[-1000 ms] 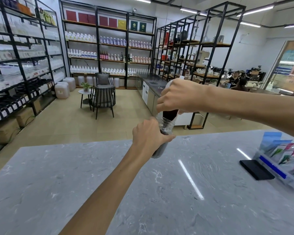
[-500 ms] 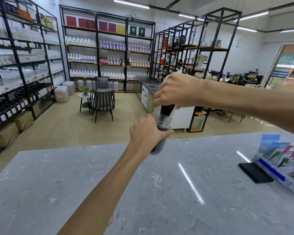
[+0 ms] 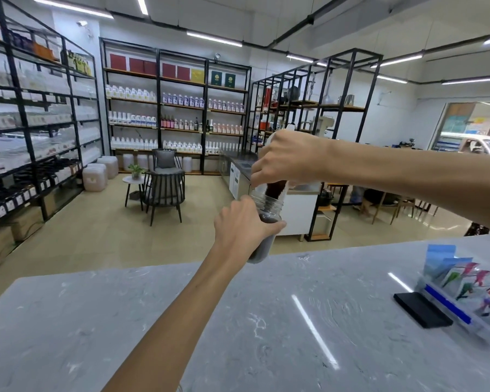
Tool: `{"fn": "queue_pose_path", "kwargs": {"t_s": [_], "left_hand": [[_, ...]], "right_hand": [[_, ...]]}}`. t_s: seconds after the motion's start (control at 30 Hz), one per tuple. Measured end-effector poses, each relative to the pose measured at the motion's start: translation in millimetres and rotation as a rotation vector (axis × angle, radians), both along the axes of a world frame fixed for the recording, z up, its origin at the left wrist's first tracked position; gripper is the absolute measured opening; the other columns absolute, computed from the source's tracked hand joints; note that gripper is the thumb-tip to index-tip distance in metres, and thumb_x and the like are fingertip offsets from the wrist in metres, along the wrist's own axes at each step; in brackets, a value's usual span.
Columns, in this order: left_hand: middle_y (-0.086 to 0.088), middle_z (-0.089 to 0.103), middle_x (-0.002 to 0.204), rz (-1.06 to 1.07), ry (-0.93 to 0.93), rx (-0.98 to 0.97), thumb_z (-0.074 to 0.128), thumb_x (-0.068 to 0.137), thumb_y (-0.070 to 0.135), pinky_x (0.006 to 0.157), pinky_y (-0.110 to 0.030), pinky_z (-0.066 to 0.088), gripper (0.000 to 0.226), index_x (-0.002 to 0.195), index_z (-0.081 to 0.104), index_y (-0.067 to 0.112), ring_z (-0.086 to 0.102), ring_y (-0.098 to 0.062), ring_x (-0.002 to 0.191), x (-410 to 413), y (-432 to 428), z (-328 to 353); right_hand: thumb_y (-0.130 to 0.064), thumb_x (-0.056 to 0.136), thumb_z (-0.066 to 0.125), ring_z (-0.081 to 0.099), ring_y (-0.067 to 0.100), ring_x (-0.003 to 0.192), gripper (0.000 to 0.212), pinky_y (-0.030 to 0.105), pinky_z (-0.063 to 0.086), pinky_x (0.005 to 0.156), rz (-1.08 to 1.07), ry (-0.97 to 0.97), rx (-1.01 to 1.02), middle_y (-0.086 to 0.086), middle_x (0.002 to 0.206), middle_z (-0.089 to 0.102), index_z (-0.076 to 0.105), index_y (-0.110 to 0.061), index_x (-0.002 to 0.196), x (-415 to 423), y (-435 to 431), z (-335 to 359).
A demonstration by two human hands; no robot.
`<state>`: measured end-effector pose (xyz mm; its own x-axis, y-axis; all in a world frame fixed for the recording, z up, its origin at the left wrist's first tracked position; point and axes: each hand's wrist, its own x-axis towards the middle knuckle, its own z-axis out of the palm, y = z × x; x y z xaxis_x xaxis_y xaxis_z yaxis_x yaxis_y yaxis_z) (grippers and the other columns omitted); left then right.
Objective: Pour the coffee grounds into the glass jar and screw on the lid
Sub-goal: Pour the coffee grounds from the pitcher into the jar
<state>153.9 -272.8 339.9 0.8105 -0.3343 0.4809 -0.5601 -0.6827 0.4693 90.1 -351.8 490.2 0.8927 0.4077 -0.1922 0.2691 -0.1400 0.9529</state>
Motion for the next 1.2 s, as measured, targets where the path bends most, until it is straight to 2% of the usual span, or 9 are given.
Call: {"fn": "queue_pose_path", "kwargs": {"t_s": [0.1,0.23,0.43,0.57,0.7,0.87,1.0,1.2], "left_hand": [[0.006,0.043,0.068,-0.003,-0.029,-0.018,0.067,0.066,0.078,0.057,-0.032,0.031,0.069,0.089,0.047,0.017,0.051,-0.022,0.072,1.7,-1.4,8.9],[0.0,0.056,0.082,-0.011,-0.038,-0.044,0.067,0.067,0.077,0.058,-0.034,0.033,0.069,0.093,0.05,0.015,0.063,-0.027,0.086,4.9,-1.9,18.7],[-0.004,0.065,0.101,-0.034,-0.051,-0.08,0.069,0.069,0.075,0.068,-0.036,0.045,0.075,0.107,0.054,0.013,0.063,-0.028,0.097,6.3,-5.6,32.3],[-0.006,0.066,0.106,-0.039,-0.075,-0.1,0.069,0.069,0.075,0.07,-0.036,0.044,0.077,0.11,0.053,0.012,0.063,-0.029,0.101,7.3,-10.1,38.9],[-0.007,0.066,0.109,-0.027,-0.105,-0.106,0.067,0.07,0.076,0.072,-0.037,0.045,0.079,0.113,0.054,0.012,0.063,-0.03,0.103,8.9,-14.5,43.3],[-0.003,0.065,0.105,-0.049,-0.065,-0.126,0.067,0.067,0.079,0.073,-0.038,0.048,0.08,0.112,0.054,0.014,0.063,-0.027,0.1,8.5,-14.0,31.8],[-0.003,0.066,0.101,-0.022,-0.107,-0.054,0.068,0.067,0.077,0.065,-0.033,0.039,0.077,0.109,0.055,0.014,0.065,-0.026,0.095,8.9,-12.0,21.4],[-0.003,0.066,0.101,-0.054,-0.071,-0.013,0.068,0.068,0.076,0.077,-0.038,0.053,0.076,0.109,0.055,0.013,0.065,-0.025,0.095,11.1,-8.9,10.1]], "right_hand": [[-0.018,0.092,0.064,0.064,0.025,0.108,0.044,0.039,0.053,0.078,0.017,-0.028,-0.052,-0.002,0.121,0.064,0.047,-0.023,0.132,4.7,2.3,6.2],[-0.018,0.092,0.064,0.065,0.024,0.108,0.046,0.035,0.051,0.078,0.034,-0.05,-0.073,-0.003,0.126,0.064,0.048,-0.024,0.135,8.7,3.4,15.7],[-0.023,0.091,0.067,0.064,0.025,0.111,0.05,0.036,0.053,0.082,-0.005,-0.073,-0.084,-0.003,0.128,0.063,0.046,-0.022,0.136,7.2,5.2,28.0],[-0.022,0.091,0.069,0.063,0.023,0.113,0.052,0.032,0.05,0.077,-0.009,-0.078,-0.084,-0.006,0.137,0.059,0.046,-0.023,0.137,1.7,5.8,38.1],[-0.017,0.092,0.064,0.063,0.023,0.108,0.045,0.033,0.051,0.078,-0.021,-0.1,-0.101,-0.003,0.125,0.063,0.048,-0.021,0.134,1.8,2.8,42.1],[-0.031,0.089,0.071,0.058,0.021,0.123,0.065,0.035,0.053,0.088,-0.01,-0.077,0.04,-0.006,0.139,0.056,0.037,-0.029,0.144,-4.8,-5.8,40.8],[-0.032,0.087,0.074,0.056,0.021,0.127,0.069,0.034,0.054,0.09,-0.013,-0.049,0.101,-0.006,0.14,0.055,0.037,-0.029,0.145,-4.1,-16.7,25.9],[-0.037,0.082,0.077,0.053,0.019,0.132,0.073,0.033,0.055,0.084,0.004,-0.043,0.169,-0.009,0.143,0.054,0.038,-0.032,0.143,-5.8,-26.0,17.9]]}}
